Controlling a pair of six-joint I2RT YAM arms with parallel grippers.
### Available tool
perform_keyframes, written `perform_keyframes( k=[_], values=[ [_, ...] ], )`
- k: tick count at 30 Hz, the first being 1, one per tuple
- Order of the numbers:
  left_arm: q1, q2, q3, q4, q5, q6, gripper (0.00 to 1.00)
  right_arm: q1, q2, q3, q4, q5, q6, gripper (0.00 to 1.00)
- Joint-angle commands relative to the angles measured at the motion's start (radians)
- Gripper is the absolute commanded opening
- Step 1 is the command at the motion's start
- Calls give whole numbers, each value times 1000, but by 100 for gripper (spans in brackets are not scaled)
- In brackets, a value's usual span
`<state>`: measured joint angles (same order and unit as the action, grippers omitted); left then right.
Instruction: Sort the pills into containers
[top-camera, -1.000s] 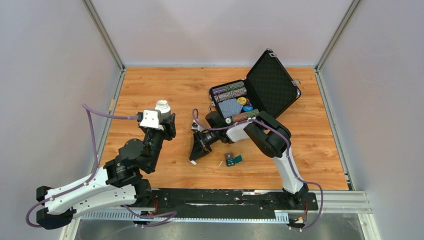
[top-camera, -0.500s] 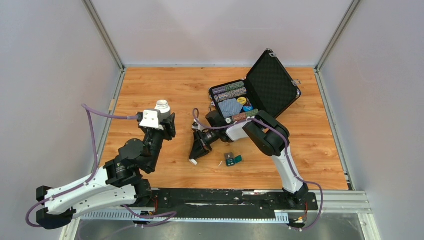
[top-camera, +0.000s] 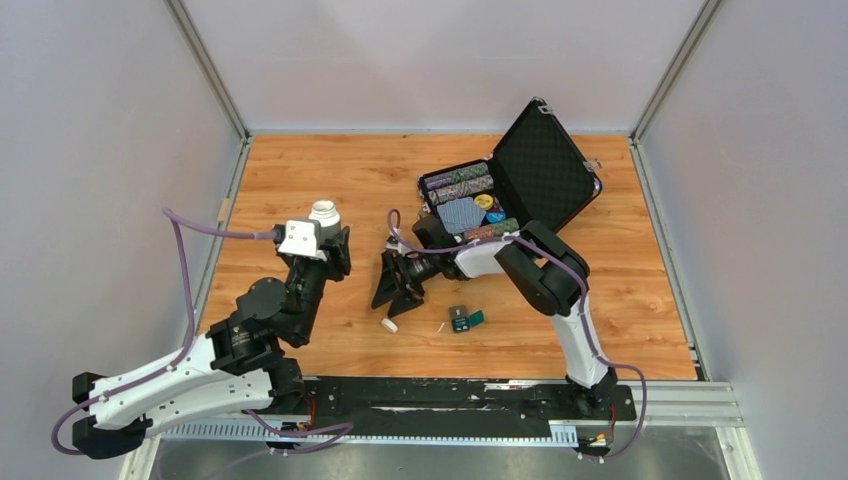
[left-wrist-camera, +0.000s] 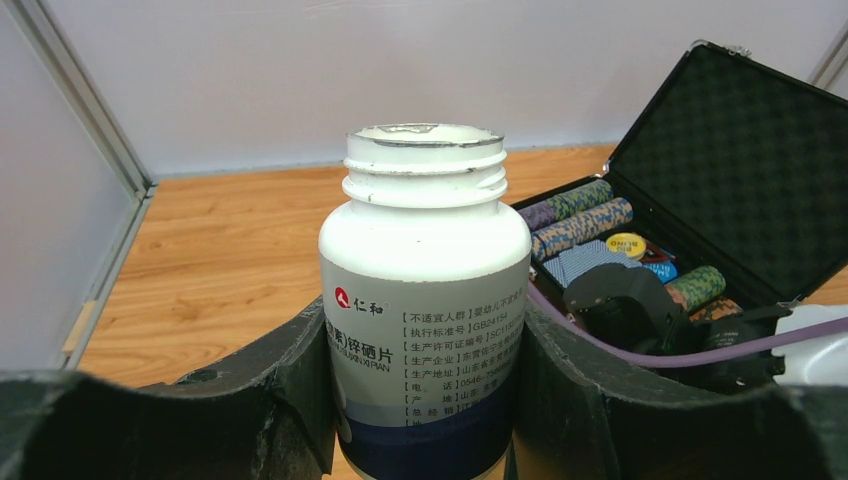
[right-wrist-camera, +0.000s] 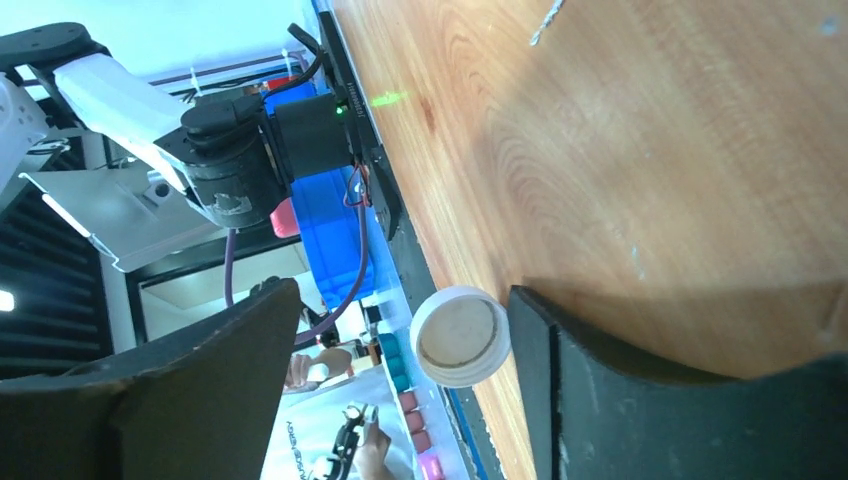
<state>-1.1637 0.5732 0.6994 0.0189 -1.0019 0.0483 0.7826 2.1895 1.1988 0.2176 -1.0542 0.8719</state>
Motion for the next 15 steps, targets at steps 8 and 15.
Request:
perform_keyframes(
  k=[8,15],
  values=[
    [-2,-26,22,35,-16,-6,0,50,-255,-32,-351,468,-186,90],
    [-2,-41,20,38,-16,2,0,243,-382,-40,-501,824,-378,90]
  ],
)
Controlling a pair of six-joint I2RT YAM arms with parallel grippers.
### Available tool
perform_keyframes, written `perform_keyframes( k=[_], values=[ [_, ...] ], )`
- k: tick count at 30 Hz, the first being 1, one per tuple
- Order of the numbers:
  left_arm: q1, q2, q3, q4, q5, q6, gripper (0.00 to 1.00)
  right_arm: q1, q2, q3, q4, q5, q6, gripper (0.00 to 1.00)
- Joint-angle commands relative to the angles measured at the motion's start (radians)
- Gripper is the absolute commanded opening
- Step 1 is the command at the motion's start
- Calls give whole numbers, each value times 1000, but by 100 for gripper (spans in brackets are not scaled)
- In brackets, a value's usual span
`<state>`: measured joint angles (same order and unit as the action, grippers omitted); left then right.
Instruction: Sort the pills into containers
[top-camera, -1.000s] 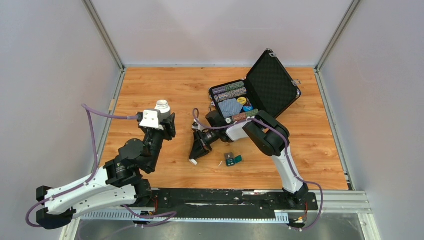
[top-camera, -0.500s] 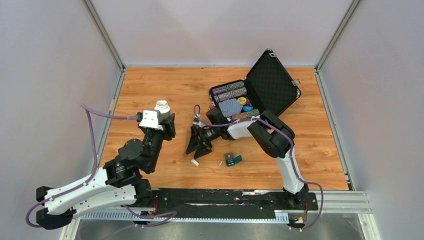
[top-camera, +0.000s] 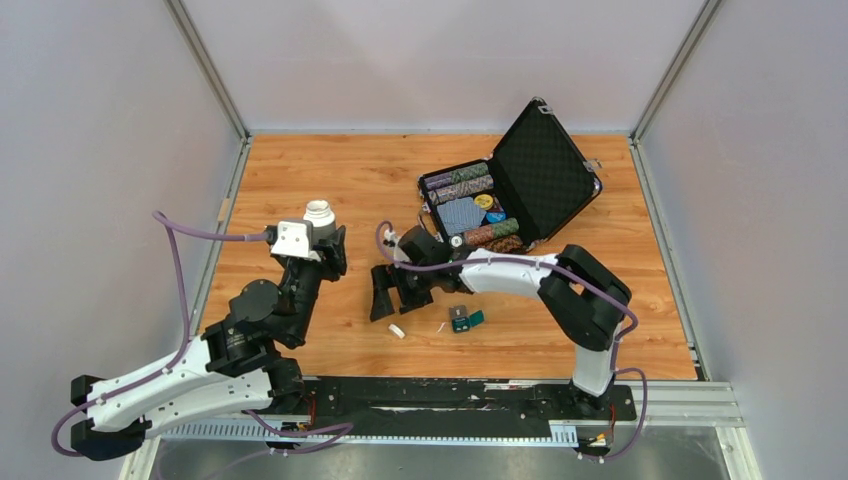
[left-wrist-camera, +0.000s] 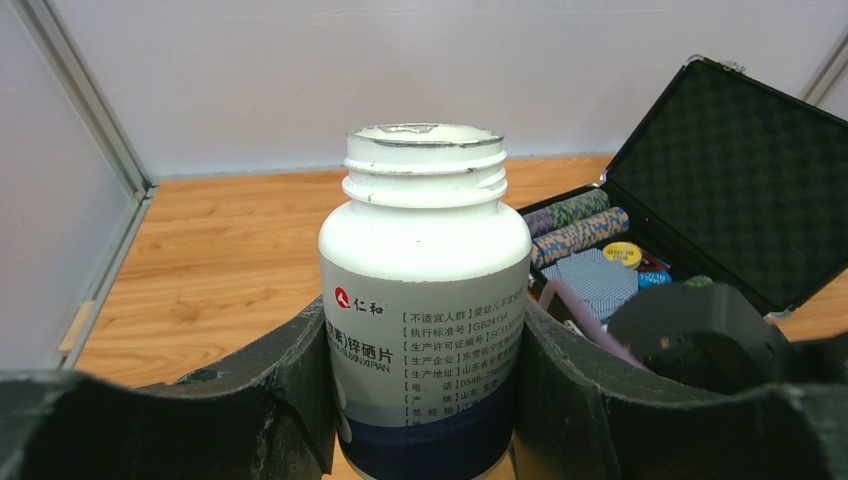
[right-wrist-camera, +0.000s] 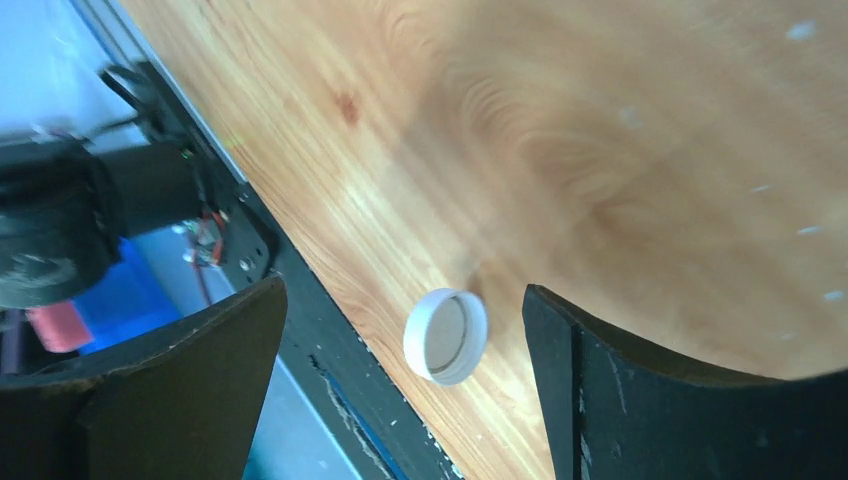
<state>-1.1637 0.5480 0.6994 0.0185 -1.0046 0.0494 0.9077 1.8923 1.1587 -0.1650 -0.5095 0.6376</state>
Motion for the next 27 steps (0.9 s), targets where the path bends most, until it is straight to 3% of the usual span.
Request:
perform_keyframes(
  k=[1,7,10,23,27],
  values=[
    [-2,-17,20,38,-13,2,0,144,-87,5,-146,351,-148,90],
    [-2,-23,17,37,-15,2,0,245,-43,36,-307,680,-105,86],
    [-2,-24,16,35,-17,2,0,279,-32,38,-367,737,-77,77],
    [-2,-25,14,34,-19,1,0,325,-58,6,-466,729,-8,16],
    [-2,-23,14,32,-19,-3,0,310,-87,-8,-419,655,-27,7]
  ],
)
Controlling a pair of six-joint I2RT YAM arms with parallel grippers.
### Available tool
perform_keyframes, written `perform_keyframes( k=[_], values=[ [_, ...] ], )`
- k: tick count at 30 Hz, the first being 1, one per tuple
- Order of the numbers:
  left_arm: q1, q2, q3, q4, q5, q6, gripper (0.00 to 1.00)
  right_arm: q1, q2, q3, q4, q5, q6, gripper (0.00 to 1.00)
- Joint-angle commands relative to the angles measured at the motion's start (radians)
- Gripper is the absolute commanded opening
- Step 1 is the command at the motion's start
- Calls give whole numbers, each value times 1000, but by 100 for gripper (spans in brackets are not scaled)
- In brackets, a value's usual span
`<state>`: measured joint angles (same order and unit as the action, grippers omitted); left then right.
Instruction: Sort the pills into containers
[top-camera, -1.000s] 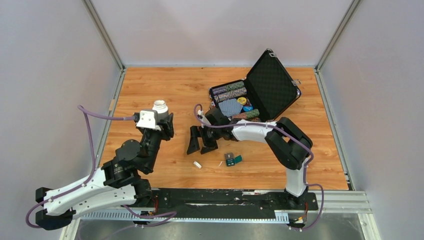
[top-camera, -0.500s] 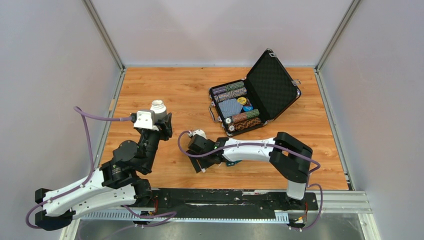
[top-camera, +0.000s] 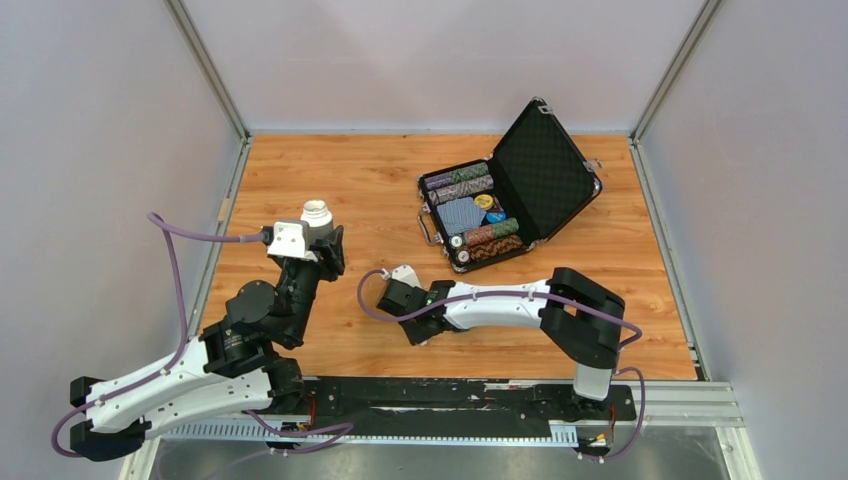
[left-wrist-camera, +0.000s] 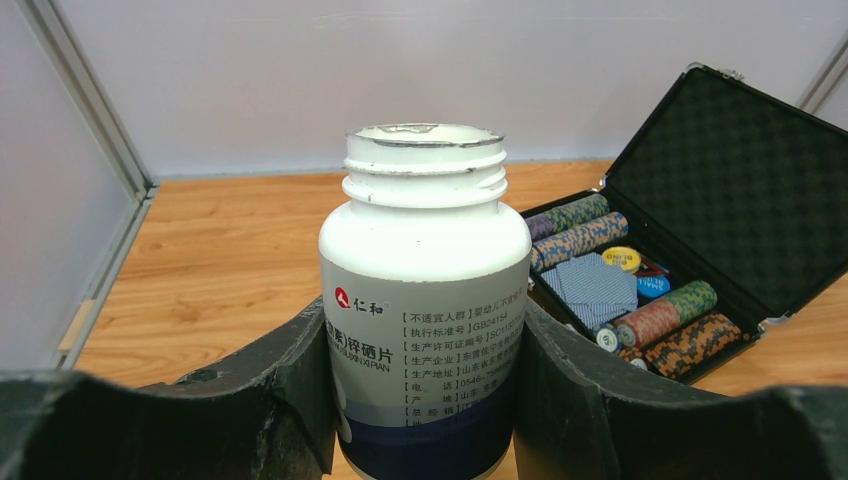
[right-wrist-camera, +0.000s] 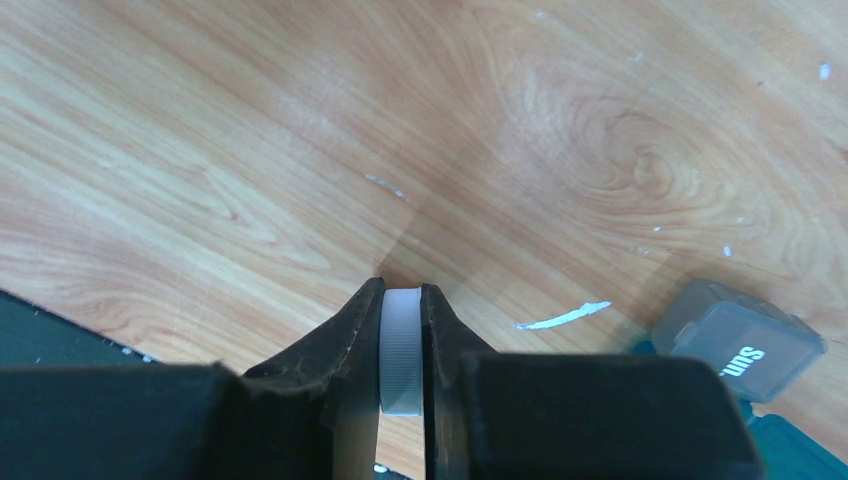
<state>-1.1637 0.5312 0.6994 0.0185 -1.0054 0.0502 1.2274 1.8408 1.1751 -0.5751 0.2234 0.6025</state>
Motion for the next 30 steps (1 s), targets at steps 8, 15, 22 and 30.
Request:
perform_keyframes(
  k=[8,15,22,30],
  values=[
    [-2,-9,20,22,-16,-6,0,-89,-67,-115,264,-503,-117,5],
    [-2,-7,23,25,-15,-1,0,-152,11,-120,453,-729,-176,9],
    [-2,0,25,33,-19,6,0,-169,115,-69,488,-782,-231,15],
    [-2,-4,22,21,-19,-3,0,-177,153,-75,499,-665,-257,57]
  ],
)
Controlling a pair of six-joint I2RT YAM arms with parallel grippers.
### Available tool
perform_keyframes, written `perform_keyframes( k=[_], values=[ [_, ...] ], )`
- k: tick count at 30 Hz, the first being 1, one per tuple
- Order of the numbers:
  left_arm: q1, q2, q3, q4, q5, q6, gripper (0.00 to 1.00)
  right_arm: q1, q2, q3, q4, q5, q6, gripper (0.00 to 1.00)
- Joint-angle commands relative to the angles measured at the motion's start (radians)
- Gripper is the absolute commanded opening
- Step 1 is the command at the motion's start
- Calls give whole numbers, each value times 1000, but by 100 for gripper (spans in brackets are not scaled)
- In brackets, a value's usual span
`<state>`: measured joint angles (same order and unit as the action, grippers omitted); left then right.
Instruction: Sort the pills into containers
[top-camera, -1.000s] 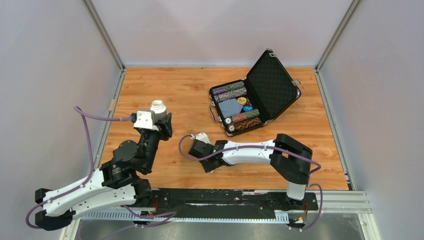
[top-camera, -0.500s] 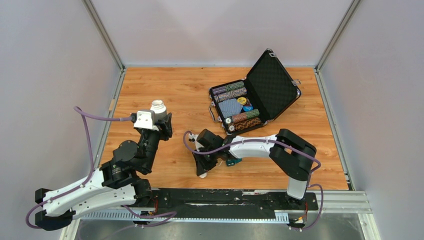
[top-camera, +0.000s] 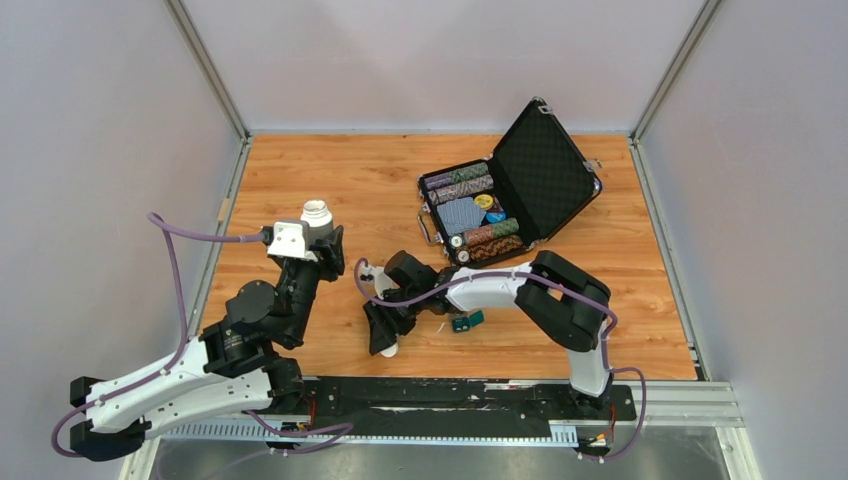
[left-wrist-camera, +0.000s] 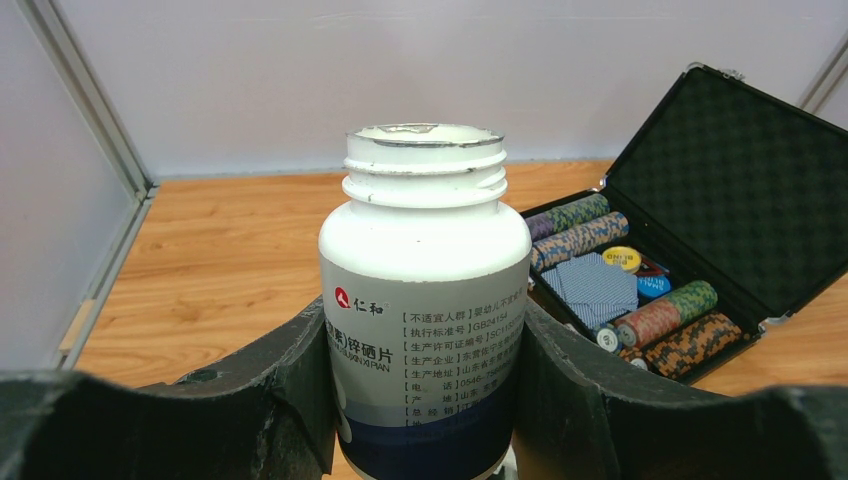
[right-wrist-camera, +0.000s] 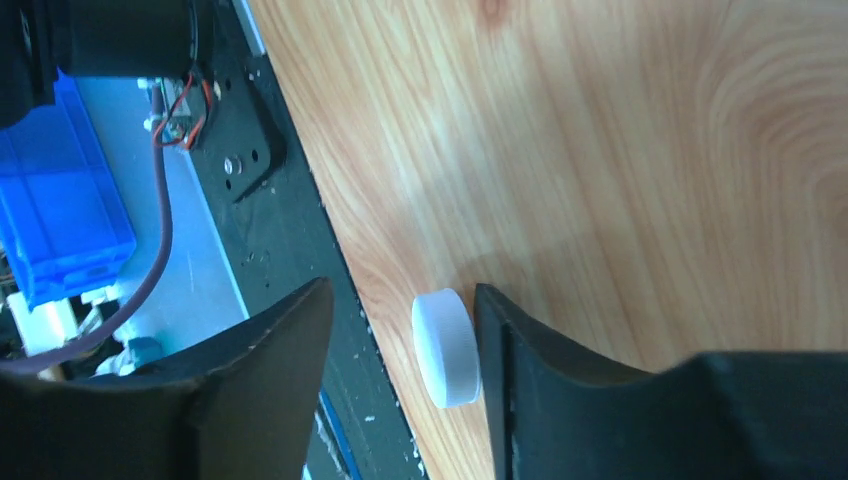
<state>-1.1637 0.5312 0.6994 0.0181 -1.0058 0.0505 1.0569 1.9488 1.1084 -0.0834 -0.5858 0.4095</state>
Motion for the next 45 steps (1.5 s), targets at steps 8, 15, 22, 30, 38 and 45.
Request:
perform_keyframes(
  k=[8,15,22,30,38,45],
  values=[
    [-3,-6,27,17,-16,-5,0,-29,27,15,-61,320,-83,73],
    [-3,-2,18,21,-16,-11,0,26,-62,59,-203,495,-87,90],
    [-2,0,21,22,-10,-13,0,148,-14,147,-393,636,-98,91],
    [-2,0,23,20,-1,-20,0,215,32,197,-471,703,-42,91],
    [-2,0,23,19,4,-20,0,242,136,296,-603,791,-6,61],
    [-2,4,18,29,6,-18,0,241,114,289,-616,796,21,45]
  ],
)
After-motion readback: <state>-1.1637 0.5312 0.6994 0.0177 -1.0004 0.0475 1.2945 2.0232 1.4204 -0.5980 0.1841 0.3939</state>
